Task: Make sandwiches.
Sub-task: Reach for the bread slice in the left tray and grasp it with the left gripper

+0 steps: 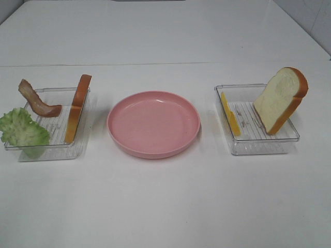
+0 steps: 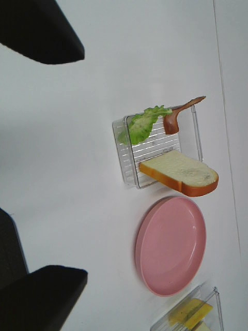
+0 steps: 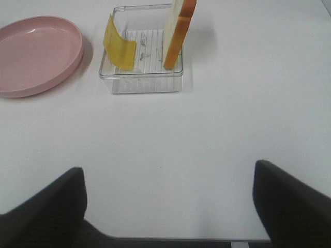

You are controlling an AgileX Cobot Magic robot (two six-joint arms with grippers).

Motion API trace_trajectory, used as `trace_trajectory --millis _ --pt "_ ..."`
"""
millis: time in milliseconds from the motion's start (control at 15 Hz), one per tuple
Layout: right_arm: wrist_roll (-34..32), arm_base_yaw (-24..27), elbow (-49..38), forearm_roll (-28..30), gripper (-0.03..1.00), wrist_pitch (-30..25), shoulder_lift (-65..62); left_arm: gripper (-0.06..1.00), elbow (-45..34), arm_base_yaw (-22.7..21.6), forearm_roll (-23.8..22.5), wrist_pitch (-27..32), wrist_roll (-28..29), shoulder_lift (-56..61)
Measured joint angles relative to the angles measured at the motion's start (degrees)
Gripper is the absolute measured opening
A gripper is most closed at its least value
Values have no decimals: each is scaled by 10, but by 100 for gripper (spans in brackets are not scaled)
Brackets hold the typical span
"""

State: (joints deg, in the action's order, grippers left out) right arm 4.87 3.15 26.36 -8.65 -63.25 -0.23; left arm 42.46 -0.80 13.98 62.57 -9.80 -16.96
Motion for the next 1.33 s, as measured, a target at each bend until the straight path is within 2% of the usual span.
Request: trace_trajectory --millis 200,400,667,867,933,1000,1333 --pt "0 0 0 0 85 0 0 98 90 0 1 14 6 -167" --pt "0 0 0 0 85 0 0 95 134 0 13 28 23 -301" --pt "0 0 0 0 85 0 0 93 226 10 38 51 76 -511" --pt "0 0 0 0 85 0 0 93 301 76 -1 68 139 -602" --pt "0 0 0 0 85 0 0 93 332 114 -32 69 173 -643" --pt "0 0 0 0 85 0 0 93 390 152 -78 70 232 -702" --pt "0 0 0 0 85 0 0 93 524 167 -98 69 282 -868"
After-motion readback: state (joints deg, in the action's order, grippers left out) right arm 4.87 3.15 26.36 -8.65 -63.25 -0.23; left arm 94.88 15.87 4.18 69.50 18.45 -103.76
